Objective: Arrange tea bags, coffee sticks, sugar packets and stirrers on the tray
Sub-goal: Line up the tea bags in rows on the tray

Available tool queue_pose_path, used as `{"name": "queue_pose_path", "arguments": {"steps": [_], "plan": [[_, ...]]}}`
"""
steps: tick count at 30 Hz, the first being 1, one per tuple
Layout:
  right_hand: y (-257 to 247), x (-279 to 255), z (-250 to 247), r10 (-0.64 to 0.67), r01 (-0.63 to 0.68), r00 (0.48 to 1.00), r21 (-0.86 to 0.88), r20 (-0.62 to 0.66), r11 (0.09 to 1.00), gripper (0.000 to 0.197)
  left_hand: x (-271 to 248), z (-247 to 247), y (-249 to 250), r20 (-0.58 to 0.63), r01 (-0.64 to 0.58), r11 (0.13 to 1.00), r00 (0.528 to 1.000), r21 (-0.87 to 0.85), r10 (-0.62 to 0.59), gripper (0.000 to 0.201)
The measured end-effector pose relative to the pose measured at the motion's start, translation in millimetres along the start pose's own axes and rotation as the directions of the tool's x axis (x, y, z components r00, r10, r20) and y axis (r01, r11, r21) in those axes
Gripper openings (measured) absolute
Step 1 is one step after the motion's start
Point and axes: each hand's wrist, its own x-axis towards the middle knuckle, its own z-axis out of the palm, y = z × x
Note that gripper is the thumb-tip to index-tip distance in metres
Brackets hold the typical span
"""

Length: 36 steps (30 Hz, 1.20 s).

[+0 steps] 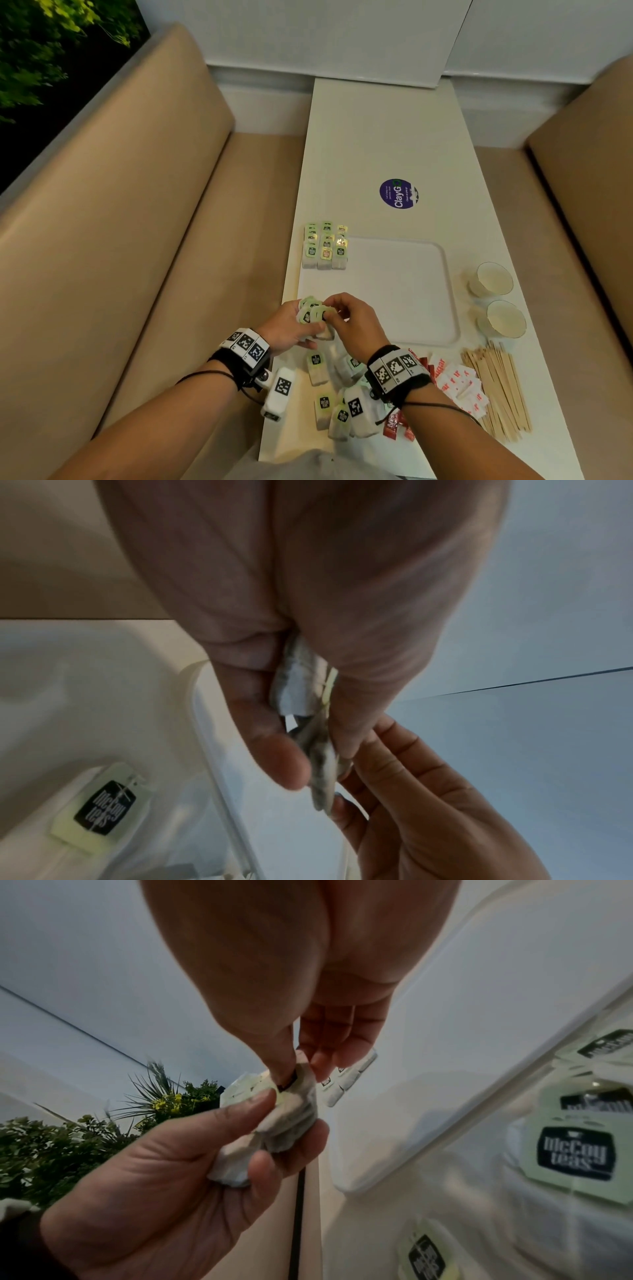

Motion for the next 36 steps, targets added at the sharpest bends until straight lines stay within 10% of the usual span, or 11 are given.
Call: {"name": "queue_pose_path", "arguments": {"steps": [36], "plan": [[14,117,14,0.242,-0.237,0.970,-0.187,0.006,0.953,0.053,49,-63,24,-0.329,0.001,0.997,0.944,-0.081,-0.028,0.028]]}}
